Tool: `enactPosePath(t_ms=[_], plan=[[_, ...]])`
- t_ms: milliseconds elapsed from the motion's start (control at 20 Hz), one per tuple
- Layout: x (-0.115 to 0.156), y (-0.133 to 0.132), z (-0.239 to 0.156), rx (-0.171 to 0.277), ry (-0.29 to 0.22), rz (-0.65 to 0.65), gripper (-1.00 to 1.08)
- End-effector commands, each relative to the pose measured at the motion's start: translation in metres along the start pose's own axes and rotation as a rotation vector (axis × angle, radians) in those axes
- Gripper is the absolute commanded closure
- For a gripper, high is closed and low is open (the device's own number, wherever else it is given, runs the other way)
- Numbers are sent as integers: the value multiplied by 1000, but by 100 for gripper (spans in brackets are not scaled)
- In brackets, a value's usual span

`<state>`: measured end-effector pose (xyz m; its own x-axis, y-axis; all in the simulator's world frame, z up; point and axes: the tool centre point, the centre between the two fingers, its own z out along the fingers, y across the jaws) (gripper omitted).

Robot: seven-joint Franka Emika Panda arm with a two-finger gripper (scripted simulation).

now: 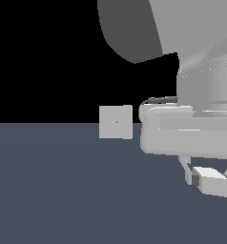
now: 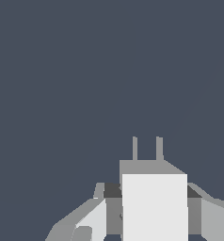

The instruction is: Plug the charger into the wall socket.

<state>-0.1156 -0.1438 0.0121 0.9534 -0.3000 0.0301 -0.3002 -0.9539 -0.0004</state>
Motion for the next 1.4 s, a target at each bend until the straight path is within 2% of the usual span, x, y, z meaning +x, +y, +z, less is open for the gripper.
enactPosePath(t_ms=[0, 350, 600, 850, 1350], plan=[[0, 0, 0, 0, 0, 0, 108], [1, -3, -1, 0, 0, -1, 108], [8, -20, -10, 0, 0, -7, 108], [21, -56, -27, 0, 0, -20, 108], [54, -148, -70, 0, 1, -52, 108]])
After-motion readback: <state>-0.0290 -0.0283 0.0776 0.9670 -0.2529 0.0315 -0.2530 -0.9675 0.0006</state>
